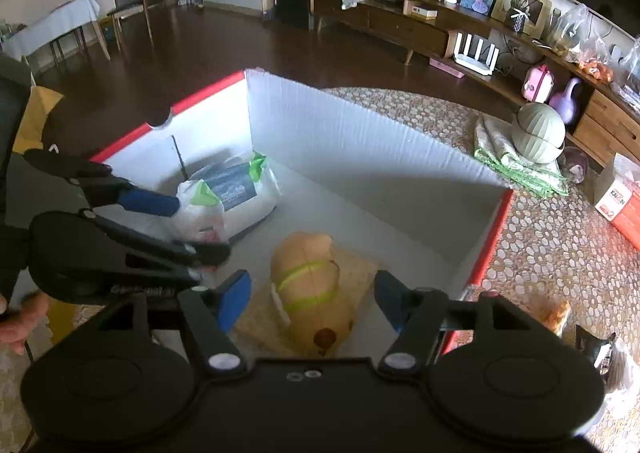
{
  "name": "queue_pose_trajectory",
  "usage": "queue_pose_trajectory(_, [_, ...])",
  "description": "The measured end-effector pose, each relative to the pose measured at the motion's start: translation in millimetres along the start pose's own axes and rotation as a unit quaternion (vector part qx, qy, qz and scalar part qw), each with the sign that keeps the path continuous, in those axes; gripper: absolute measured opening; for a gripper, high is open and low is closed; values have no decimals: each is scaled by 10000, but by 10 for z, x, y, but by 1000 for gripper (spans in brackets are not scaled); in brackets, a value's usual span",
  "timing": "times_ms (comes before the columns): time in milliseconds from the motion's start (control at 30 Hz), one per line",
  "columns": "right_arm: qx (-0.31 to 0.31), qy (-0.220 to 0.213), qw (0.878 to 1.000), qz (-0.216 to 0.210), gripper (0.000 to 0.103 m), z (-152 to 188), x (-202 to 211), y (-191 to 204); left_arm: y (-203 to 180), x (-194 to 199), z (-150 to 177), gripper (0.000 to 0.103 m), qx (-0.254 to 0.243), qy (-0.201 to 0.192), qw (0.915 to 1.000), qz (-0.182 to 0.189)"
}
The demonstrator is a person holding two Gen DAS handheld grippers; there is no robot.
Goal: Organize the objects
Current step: 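Open both grippers to drop the sachet and plush toy into the box, then move both tools back over the table toward the glue stick and white toy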
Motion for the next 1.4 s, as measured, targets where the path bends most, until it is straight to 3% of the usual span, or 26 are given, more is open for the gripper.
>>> queue_pose_trajectory(733, [-197, -716, 9969, -263, 78, 97, 958, 2, -436, 890, -90, 69, -212, -695, 9973, 54])
queue_pose_trajectory(867, [-269, -823, 9957, -335, 83, 177, 1130, -41, -568, 1031, -82, 78, -253, -786, 9965, 99])
queue_pose_trajectory(1167, [-424, -986, 9936, -350, 90, 441, 1451, -205, -824, 1213, -29, 78, -203, -882, 9958, 154])
queue_pose_trajectory(1400, [-575, -1058, 9924, -251, 90, 666, 1672, -457, -1053, 1326, -12, 85, -107, -977, 9948, 285])
Point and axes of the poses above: each gripper's, at about its wrist camera, not at the fingertips, and x roughly against the way its jaws point, y to its left, z to its underside, the point moved 10 cm from there along -x, roughly the way its jaws point, and after that the axes turned 3 degrees about -z, right-handed, at the moved point
